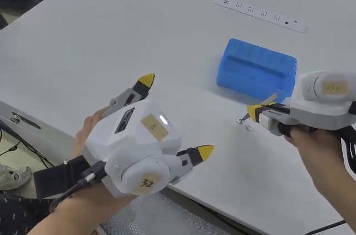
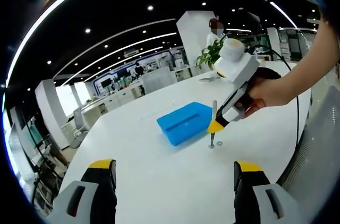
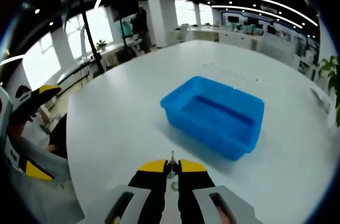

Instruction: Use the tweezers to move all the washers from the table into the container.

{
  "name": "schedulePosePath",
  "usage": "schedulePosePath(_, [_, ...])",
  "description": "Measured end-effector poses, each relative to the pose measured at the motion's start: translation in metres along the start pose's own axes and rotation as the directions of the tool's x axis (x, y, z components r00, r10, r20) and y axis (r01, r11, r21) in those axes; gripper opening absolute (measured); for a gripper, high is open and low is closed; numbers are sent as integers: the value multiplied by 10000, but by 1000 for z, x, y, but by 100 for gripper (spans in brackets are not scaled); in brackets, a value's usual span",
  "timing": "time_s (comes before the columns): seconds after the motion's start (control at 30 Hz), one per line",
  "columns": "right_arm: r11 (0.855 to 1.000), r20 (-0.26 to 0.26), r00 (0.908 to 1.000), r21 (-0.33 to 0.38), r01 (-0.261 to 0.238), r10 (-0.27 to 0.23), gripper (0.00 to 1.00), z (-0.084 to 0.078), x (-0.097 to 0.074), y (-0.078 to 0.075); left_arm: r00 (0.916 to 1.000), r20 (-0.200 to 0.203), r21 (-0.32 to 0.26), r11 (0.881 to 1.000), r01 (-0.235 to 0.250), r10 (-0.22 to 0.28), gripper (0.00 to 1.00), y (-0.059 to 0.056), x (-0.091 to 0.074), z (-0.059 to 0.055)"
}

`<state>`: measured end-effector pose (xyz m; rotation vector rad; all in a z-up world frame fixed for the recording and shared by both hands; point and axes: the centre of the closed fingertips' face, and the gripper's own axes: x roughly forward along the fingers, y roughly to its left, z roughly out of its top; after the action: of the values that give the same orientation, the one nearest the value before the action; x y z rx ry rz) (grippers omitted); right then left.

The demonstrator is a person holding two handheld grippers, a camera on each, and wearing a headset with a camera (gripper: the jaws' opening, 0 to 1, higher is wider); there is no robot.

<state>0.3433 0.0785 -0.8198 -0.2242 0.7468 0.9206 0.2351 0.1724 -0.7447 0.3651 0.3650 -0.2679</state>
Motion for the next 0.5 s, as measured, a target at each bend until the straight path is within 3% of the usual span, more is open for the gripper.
schedulePosePath(0.33, [9998,60,10000,-183,52,-51,3,2,3,1,10000,27,7,10000,-11,11,94,0,0,0])
schedulePosePath(0.5, [9953,90,9997,-943,220,-213,3,1,4,6,10000,51,9,10000,-20,19,94,0,0,1])
